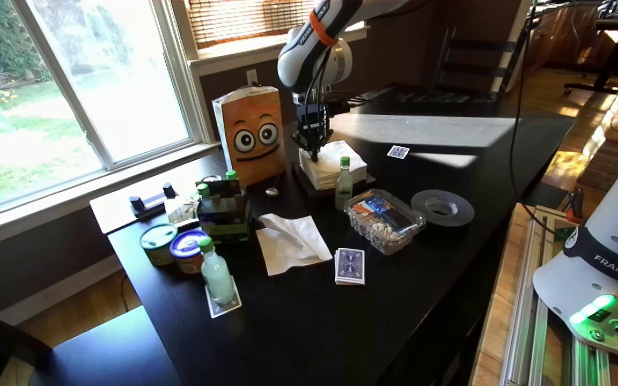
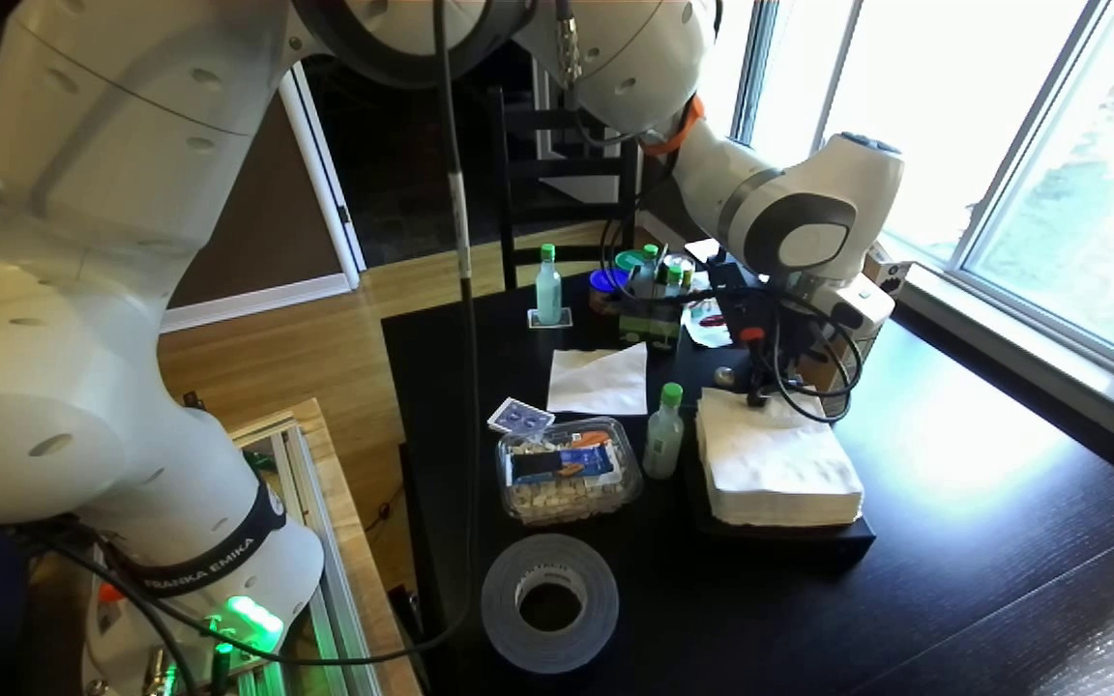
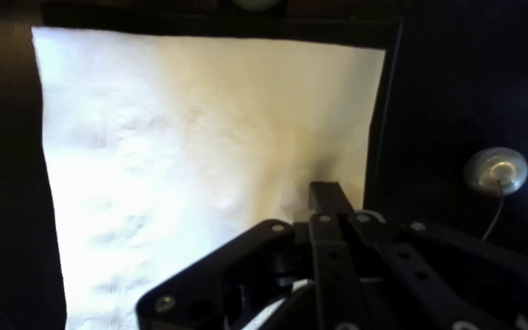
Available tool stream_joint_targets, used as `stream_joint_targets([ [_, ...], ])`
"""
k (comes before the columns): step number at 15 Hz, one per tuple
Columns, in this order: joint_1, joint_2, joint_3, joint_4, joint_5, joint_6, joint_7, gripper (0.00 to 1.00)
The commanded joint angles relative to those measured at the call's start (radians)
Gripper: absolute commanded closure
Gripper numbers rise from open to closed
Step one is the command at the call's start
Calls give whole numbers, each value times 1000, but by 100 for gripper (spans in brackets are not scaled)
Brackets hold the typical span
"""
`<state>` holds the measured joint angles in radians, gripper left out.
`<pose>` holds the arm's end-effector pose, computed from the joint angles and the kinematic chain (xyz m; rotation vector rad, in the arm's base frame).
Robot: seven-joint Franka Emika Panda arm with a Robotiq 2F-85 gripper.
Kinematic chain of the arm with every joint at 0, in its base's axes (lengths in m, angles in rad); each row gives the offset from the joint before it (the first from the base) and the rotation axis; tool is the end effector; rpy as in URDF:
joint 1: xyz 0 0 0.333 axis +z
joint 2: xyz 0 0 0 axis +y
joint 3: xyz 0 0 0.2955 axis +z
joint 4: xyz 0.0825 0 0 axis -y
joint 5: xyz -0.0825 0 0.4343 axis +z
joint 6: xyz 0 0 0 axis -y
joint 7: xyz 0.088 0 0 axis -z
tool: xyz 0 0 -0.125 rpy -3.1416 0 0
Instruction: Remove the paper weight from the top of the napkins on the right then remove some napkins from the stack and place them on the left side of the table.
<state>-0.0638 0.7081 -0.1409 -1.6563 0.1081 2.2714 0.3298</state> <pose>0.6827 -0.1332 0.1235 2.9909 -0.8896 -0.1301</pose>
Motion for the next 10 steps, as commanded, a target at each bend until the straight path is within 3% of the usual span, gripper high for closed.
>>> stream_joint_targets([
  [1,10,-7,-7,8,-13,-8,20,100],
  [6,-43,-146,52,-116,42,14,-131,100],
  [10,-67,-205,94,-146,62,-10,-246,100],
])
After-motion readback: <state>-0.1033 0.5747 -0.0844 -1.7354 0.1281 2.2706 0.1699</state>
